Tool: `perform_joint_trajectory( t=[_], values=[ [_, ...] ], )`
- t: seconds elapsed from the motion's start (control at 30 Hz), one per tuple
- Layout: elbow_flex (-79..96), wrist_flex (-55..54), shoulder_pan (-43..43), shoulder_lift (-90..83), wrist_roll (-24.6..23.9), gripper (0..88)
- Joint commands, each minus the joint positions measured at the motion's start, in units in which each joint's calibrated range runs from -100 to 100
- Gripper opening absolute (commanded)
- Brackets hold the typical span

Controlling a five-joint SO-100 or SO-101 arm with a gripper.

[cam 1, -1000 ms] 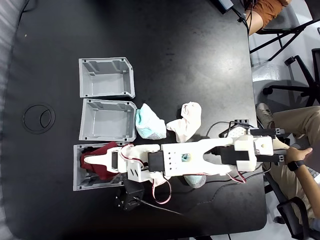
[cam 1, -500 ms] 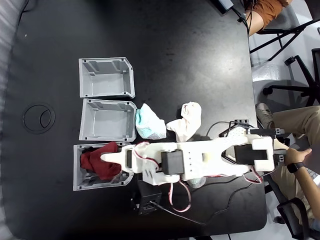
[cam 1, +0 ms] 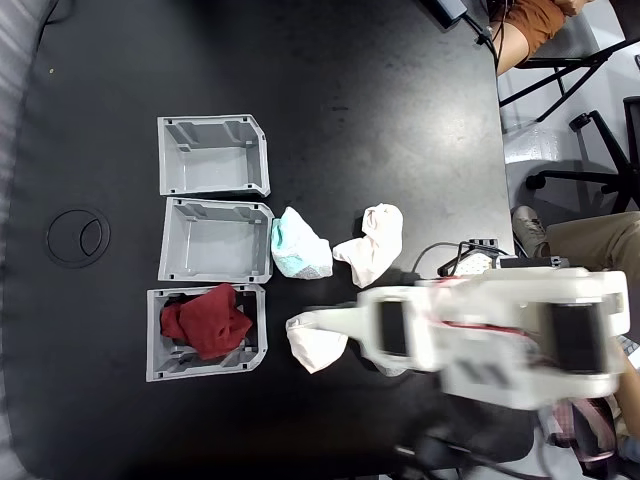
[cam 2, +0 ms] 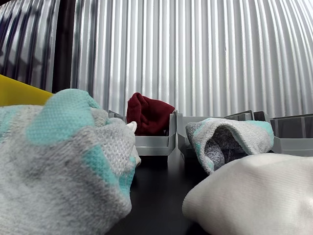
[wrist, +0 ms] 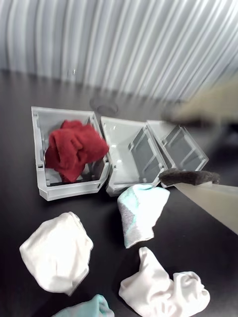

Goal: Put the sock in the container

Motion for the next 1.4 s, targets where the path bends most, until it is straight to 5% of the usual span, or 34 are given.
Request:
perform_joint_trajectory(
  t=[0.0,0.6,1.03,1.37],
  values=[
    [-1.83,3.7,-0.1,-9.7,-0.1,2.9],
    [40.82,0.02,-0.1,-60.55,0.25,1.3],
    [82.21,-19.7,-0.02,-90.33,0.3,1.3],
    [83.65,-24.91,0.06,-89.33,0.3,1.3]
  ],
)
